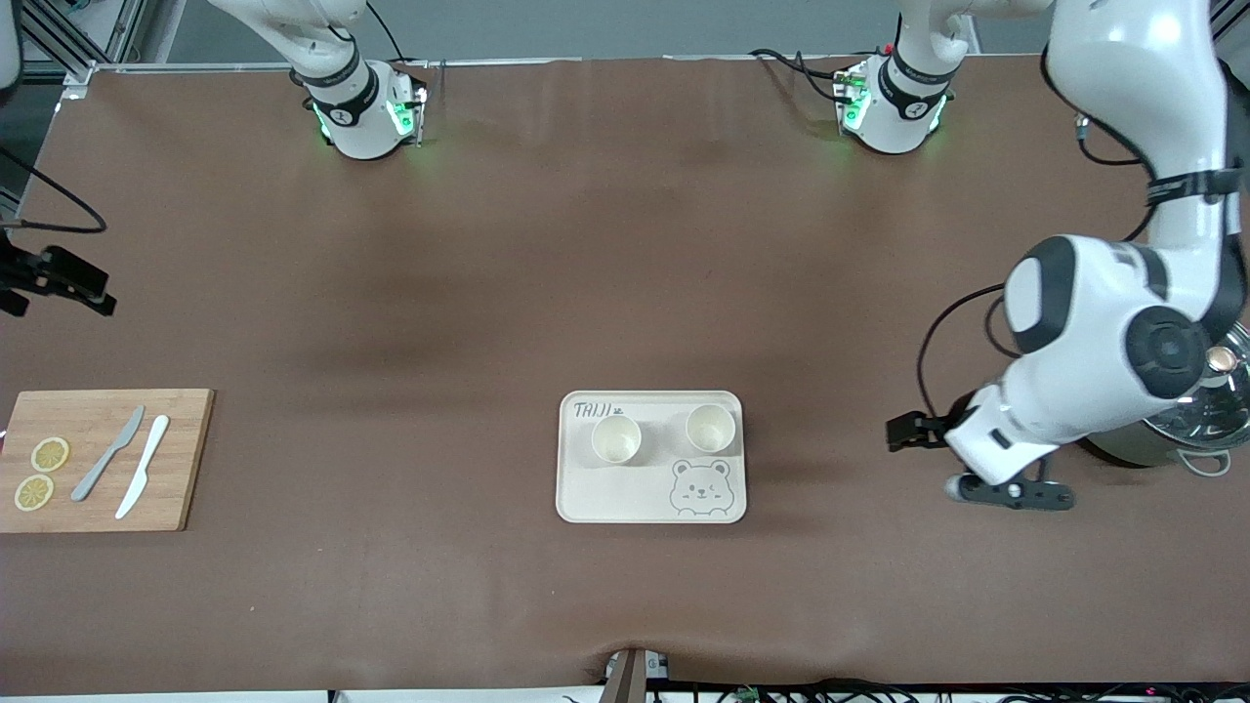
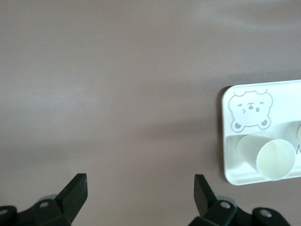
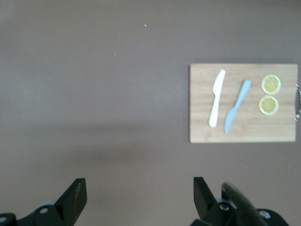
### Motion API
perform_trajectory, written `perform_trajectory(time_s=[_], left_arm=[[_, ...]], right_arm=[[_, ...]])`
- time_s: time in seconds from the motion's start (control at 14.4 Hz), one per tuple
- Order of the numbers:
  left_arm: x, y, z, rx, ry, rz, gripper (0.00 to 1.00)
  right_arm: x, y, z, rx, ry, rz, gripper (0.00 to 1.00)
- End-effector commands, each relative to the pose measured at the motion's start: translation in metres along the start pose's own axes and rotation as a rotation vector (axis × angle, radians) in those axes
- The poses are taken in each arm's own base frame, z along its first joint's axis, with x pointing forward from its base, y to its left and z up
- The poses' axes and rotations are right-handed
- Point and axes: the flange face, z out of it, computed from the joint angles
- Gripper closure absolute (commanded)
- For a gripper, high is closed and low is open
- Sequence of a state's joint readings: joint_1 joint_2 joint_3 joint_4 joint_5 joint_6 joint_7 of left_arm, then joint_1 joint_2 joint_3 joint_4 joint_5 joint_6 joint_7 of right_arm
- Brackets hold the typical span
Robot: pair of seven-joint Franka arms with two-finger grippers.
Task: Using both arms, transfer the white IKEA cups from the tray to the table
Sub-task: 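Reach both grippers toward the two white cups on the tray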
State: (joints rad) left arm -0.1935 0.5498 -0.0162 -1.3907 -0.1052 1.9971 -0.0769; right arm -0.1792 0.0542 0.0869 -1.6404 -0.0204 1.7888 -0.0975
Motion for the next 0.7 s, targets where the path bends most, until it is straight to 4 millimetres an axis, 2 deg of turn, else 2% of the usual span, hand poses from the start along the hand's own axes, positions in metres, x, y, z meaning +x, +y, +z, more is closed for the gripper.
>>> perform_trajectory(time_s=[0.0, 0.07, 0.14, 0.21, 0.28, 0.42, 0.49, 0.56, 0.63], left_arm=[[0.003, 0.028, 0.034, -0.002, 0.002, -0.022, 0.00], [0.004, 0.034, 0.043, -0.002, 0.006, -0.041, 0.00], [0.005, 0.035, 0.051, -0.004, 0.007, -0.058, 0.00], [0.004, 0.040, 0.060, -0.005, 0.001, -0.067, 0.00], [0.004, 0.051, 0.069, -0.006, 0.007, -0.074, 0.00], [0.001, 0.084, 0.073, -0.015, 0.045, -0.076, 0.00], [0.001, 0.089, 0.074, -0.018, 0.055, -0.095, 0.00], [-0.003, 0.102, 0.083, -0.014, 0.045, -0.107, 0.00], [-0.005, 0.115, 0.087, -0.015, 0.051, -0.112, 0.00]], right_arm=[[0.020, -0.035, 0.021, 0.014, 0.019, 0.069, 0.00], [0.024, -0.042, 0.021, 0.017, 0.025, 0.118, 0.00], [0.029, -0.055, 0.032, 0.010, 0.017, 0.139, 0.00], [0.037, -0.083, 0.053, 0.003, 0.002, 0.116, 0.00], [0.042, -0.092, 0.063, 0.006, 0.012, 0.117, 0.00], [0.050, -0.103, 0.097, 0.008, -0.024, 0.102, 0.00], [0.055, -0.108, 0.111, 0.016, -0.024, 0.096, 0.00], [0.056, -0.119, 0.124, 0.019, -0.025, 0.065, 0.00], [0.055, -0.140, 0.136, 0.030, -0.051, 0.056, 0.00]])
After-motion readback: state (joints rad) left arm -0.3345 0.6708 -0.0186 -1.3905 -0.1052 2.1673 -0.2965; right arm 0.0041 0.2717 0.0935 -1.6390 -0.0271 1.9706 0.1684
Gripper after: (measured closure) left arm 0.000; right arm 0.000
